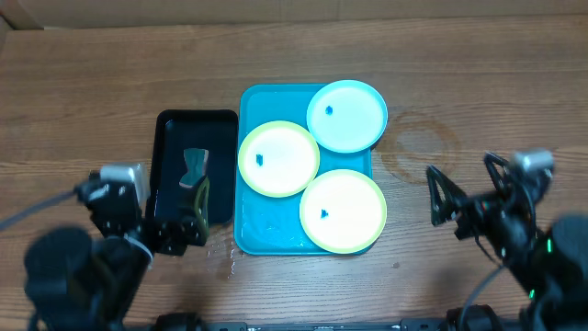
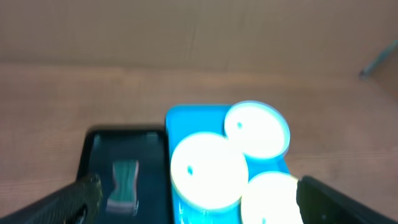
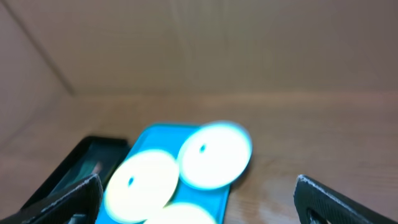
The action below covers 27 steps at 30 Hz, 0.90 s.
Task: Clean dirty plates on tray and stack at the side
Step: 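Move the right gripper to the light blue plate's rim on the teal tray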
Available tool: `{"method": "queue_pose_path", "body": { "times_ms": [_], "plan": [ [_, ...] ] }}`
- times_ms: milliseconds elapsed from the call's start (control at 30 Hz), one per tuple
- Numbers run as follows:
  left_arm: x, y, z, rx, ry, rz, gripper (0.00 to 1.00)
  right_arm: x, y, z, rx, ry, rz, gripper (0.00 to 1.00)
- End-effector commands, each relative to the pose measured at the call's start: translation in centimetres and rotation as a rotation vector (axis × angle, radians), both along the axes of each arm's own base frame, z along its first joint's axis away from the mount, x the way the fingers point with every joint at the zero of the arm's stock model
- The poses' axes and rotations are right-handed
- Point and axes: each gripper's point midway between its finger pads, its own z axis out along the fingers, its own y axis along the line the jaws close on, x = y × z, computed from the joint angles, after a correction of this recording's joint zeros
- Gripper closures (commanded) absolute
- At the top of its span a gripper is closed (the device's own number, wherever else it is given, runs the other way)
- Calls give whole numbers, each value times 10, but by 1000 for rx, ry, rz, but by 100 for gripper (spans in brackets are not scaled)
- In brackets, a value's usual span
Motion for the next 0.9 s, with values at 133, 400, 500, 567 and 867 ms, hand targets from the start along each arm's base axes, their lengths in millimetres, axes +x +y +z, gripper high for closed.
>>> {"method": "queue_pose_path", "body": {
  "times_ms": [133, 400, 500, 567, 867],
  "plan": [
    [26, -2, -17, 50, 333, -84, 0, 29, 37, -20, 67, 381, 179, 0],
    [42, -7, -81, -24, 711, -112, 0, 51, 77, -73, 229, 715, 365, 0],
    [45, -8, -100, -40, 815, -118, 96, 57, 86, -86, 283, 789, 412, 0],
    [44, -9, -110, -57, 878, -126, 96, 59, 93, -93, 326, 830, 446, 23],
    [46, -14, -122, -50, 922, -140, 96, 65, 99, -121, 263, 927, 319, 87]
  ]
}}
